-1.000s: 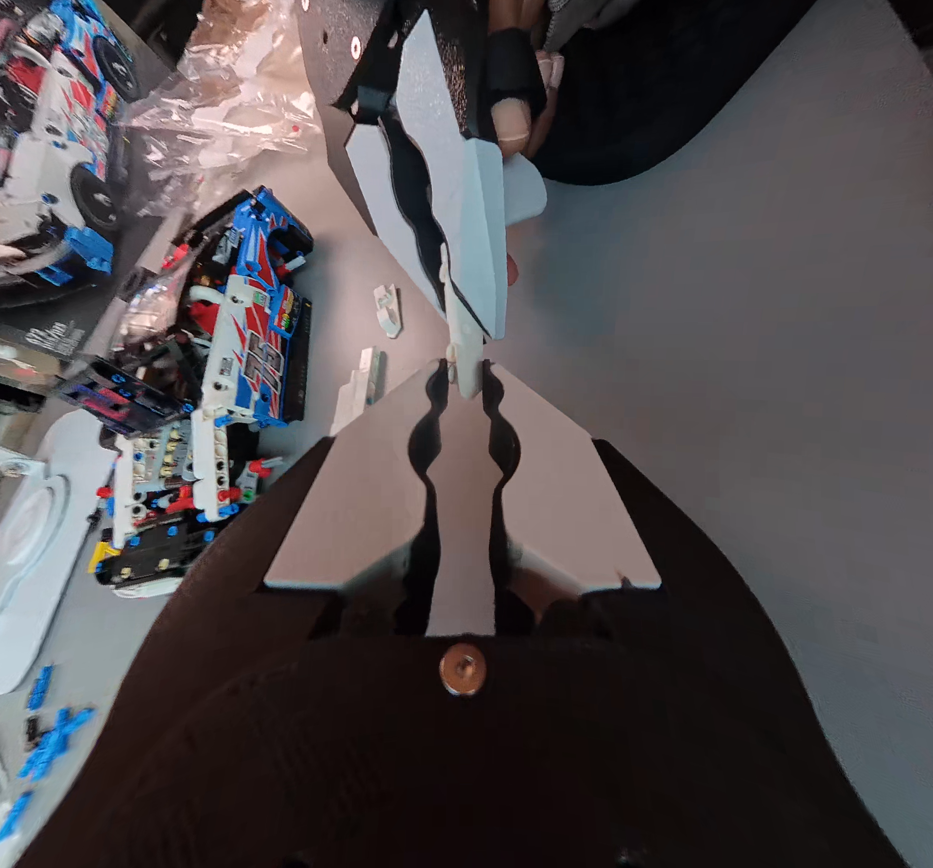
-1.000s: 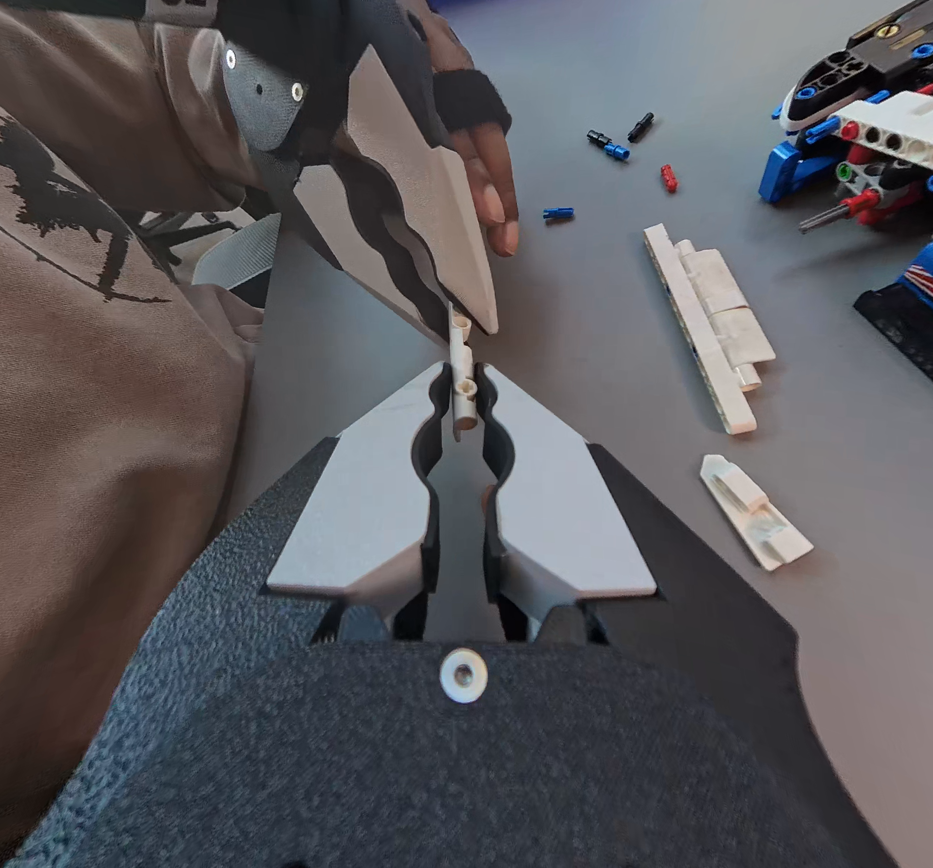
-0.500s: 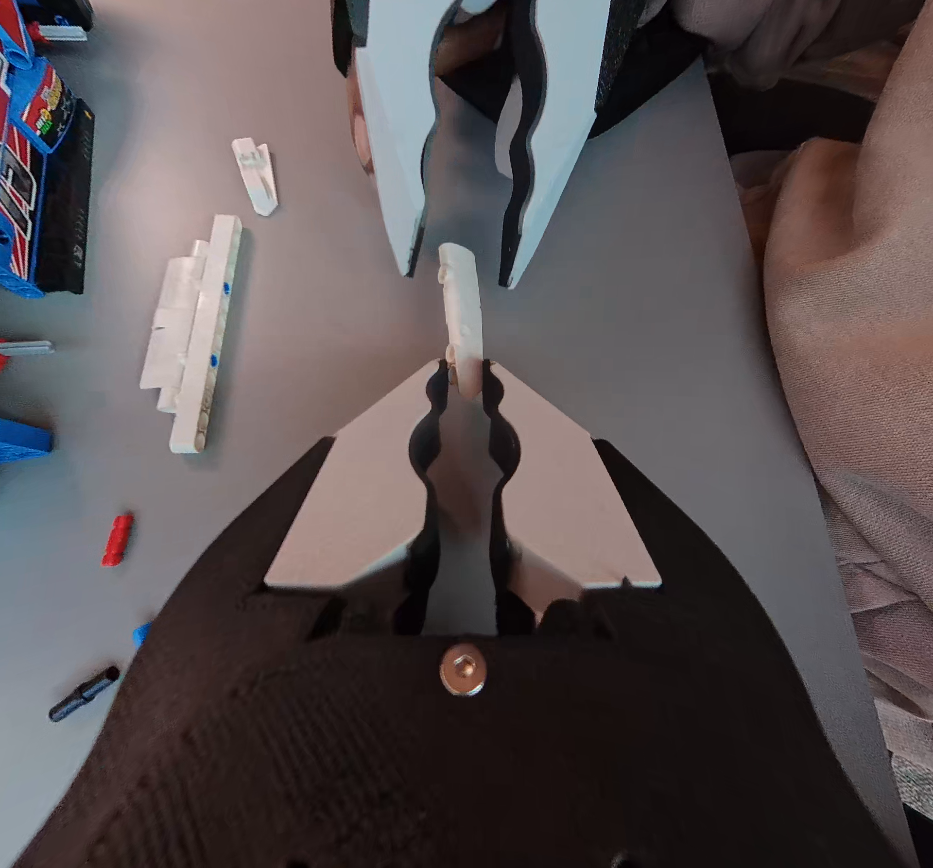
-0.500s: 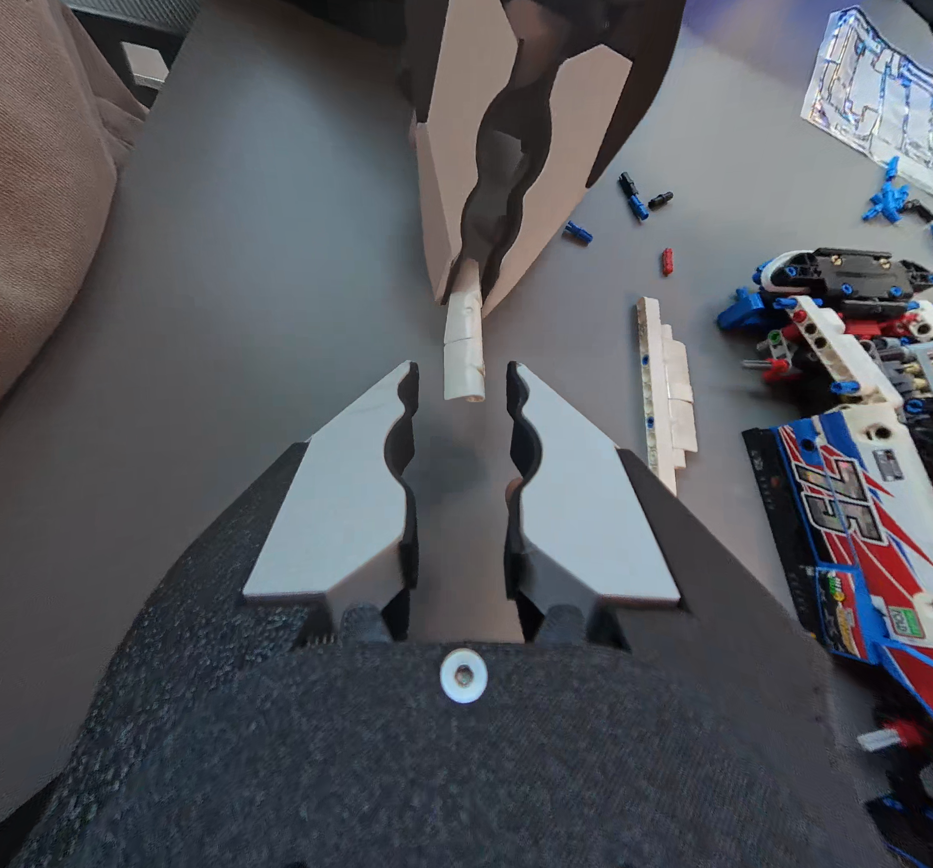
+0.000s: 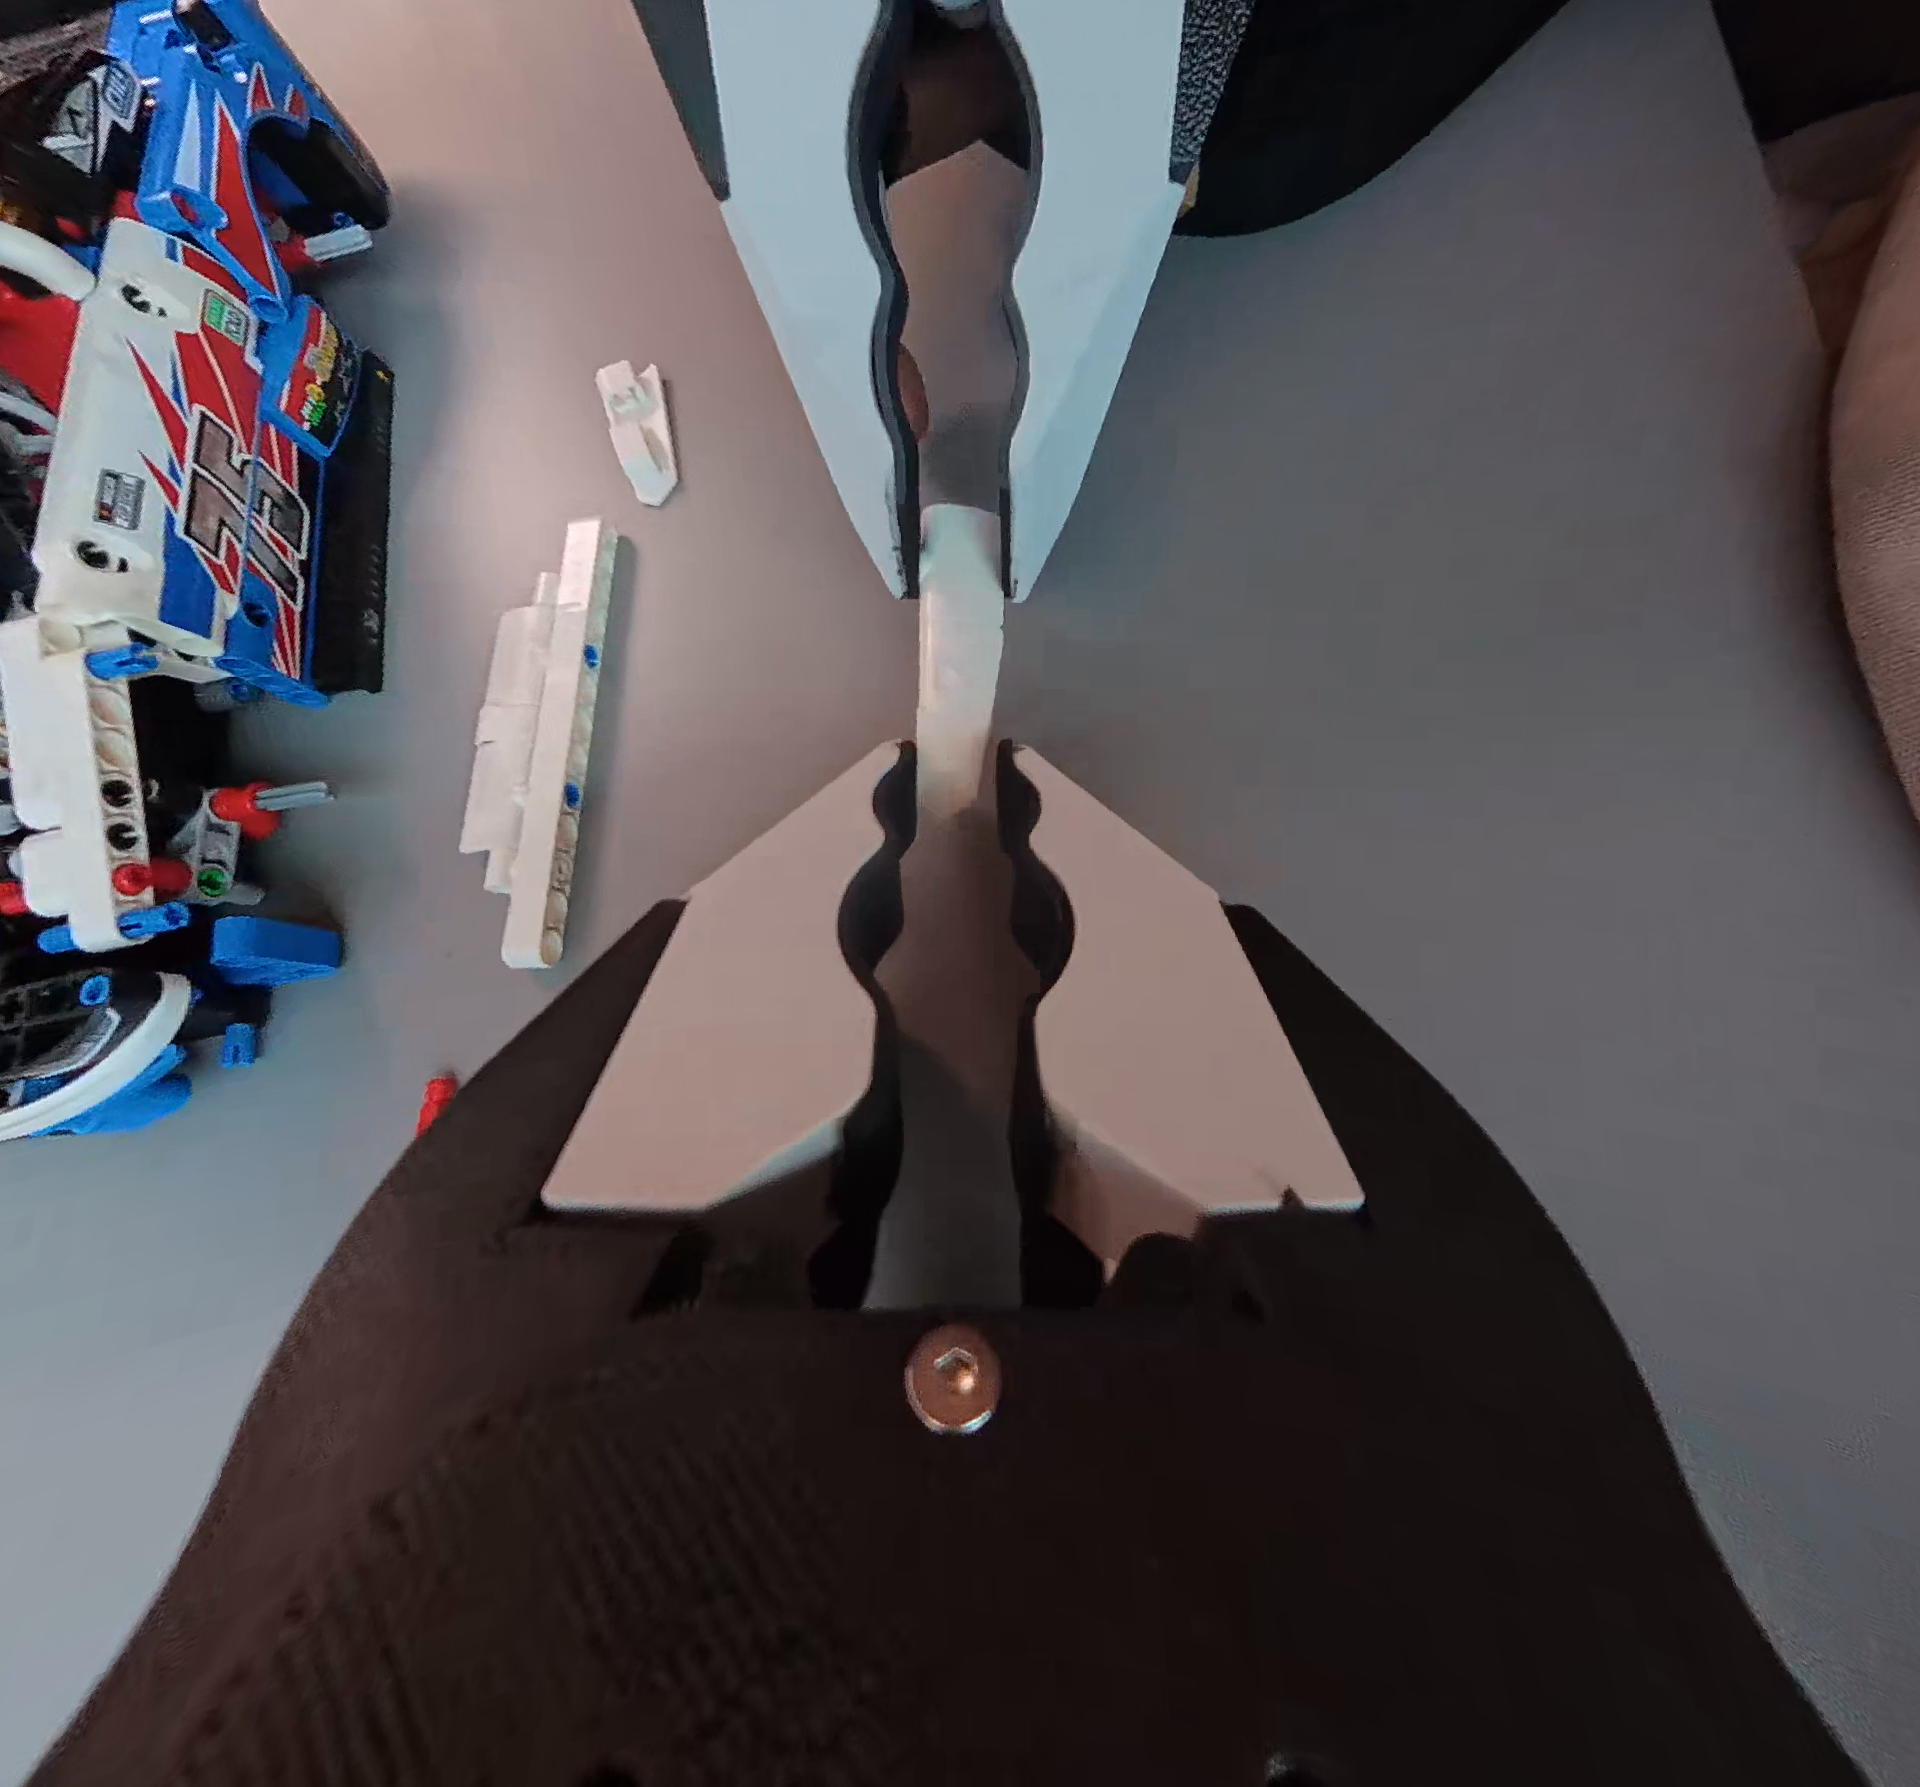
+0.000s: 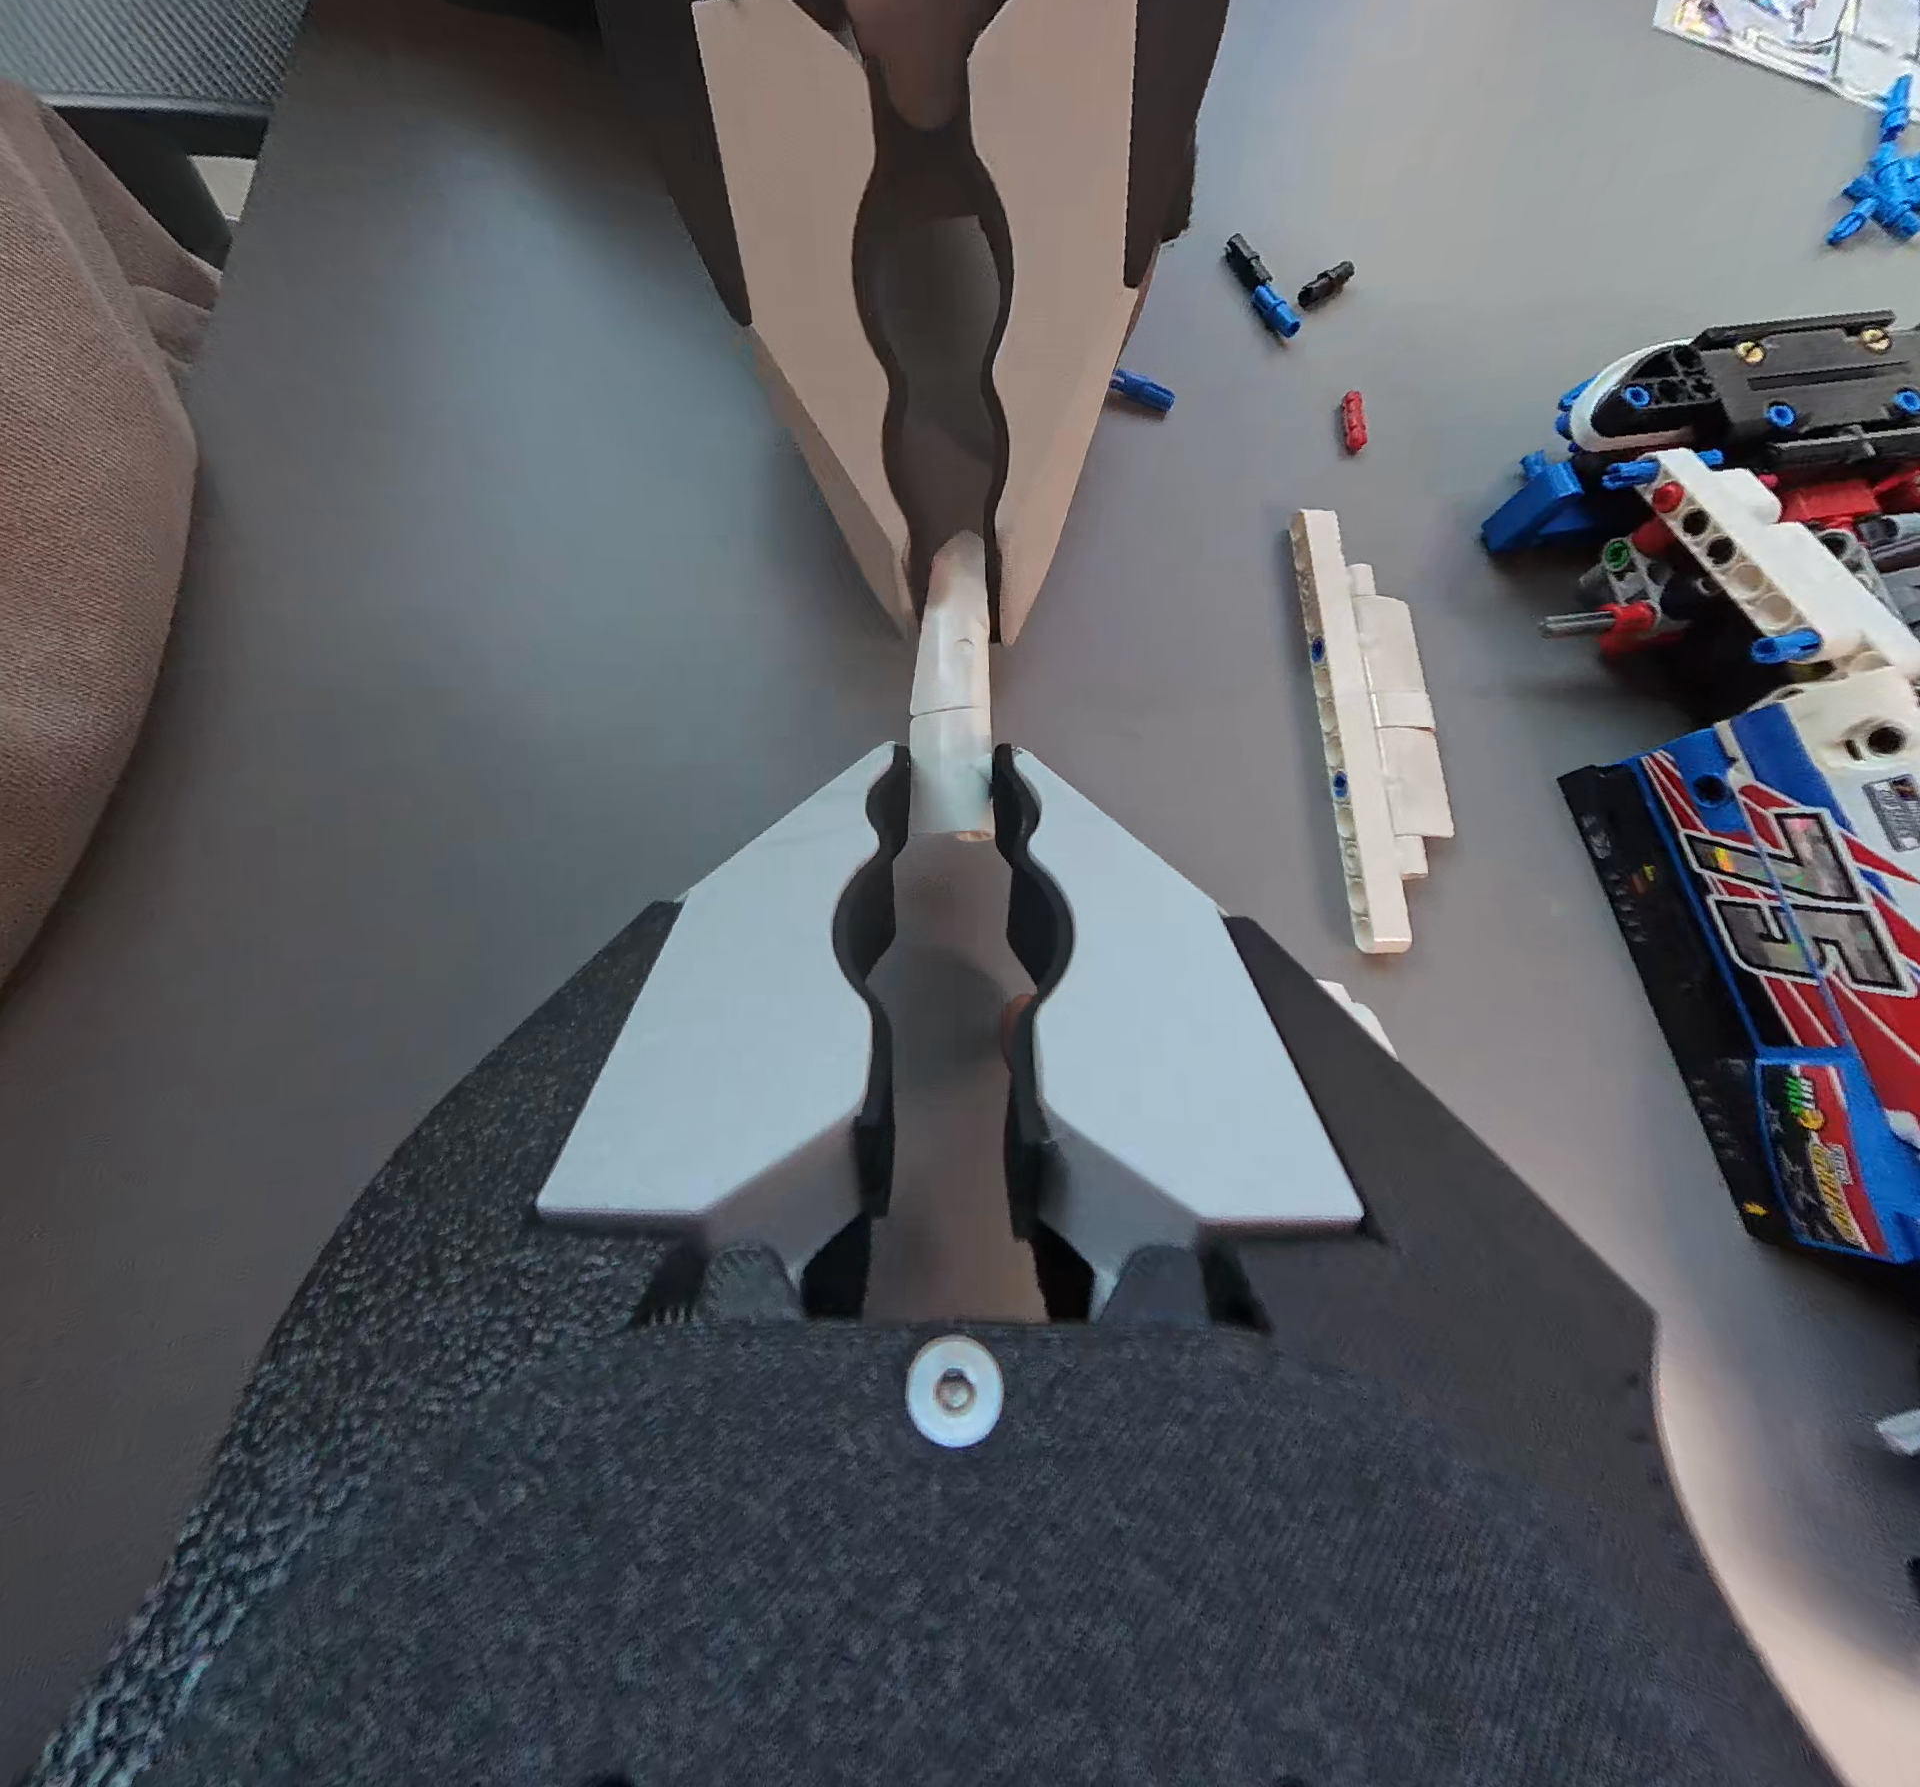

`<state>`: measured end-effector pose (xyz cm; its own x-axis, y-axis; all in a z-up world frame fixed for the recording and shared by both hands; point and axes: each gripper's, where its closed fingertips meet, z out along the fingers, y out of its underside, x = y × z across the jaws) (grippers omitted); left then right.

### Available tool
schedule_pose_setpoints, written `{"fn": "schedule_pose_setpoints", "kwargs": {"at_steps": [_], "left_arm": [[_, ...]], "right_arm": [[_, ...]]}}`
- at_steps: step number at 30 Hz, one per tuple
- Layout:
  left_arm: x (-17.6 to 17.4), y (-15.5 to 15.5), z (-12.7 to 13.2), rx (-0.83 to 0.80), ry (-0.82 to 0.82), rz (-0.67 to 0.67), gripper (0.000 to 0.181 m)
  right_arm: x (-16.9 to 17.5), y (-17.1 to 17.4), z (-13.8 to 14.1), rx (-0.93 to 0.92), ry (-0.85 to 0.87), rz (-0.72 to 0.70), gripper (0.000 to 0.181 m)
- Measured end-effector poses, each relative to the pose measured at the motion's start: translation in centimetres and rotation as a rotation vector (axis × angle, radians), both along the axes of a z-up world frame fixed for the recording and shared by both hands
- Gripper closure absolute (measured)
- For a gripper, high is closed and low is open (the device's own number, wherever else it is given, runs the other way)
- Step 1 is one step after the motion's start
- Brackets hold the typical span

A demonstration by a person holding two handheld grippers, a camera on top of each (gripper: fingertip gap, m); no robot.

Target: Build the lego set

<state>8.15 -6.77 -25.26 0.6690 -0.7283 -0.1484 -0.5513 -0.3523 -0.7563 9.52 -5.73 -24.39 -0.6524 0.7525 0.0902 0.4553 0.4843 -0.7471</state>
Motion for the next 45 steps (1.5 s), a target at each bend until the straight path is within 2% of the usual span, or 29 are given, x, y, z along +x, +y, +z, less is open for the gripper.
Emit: {"fn": "schedule_pose_setpoints", "kwargs": {"at_steps": [10,24,38,45], "left_arm": [[-0.4,-0.5,-0.2,-0.046,-0.017,-0.008,0.171],[-0.3,-0.4,-0.4,-0.007,0.035,-0.021,0.168],[-0.9,-0.3,-0.4,-0.006,0.042,-0.005,0.171],[-1.5,-0.3,-0.4,-0.009,0.042,0.016,0.17]], "right_arm": [[-0.4,-0.1,0.0,0.062,0.071,0.017,0.166],[0.0,0.3,-1.2,0.163,-0.018,-0.003,0.168],[-0.1,0.8,-0.9,0.121,0.0,-0.024,0.163],[-0.9,1.6,0.6,0.057,0.071,-0.08,0.16]]}}
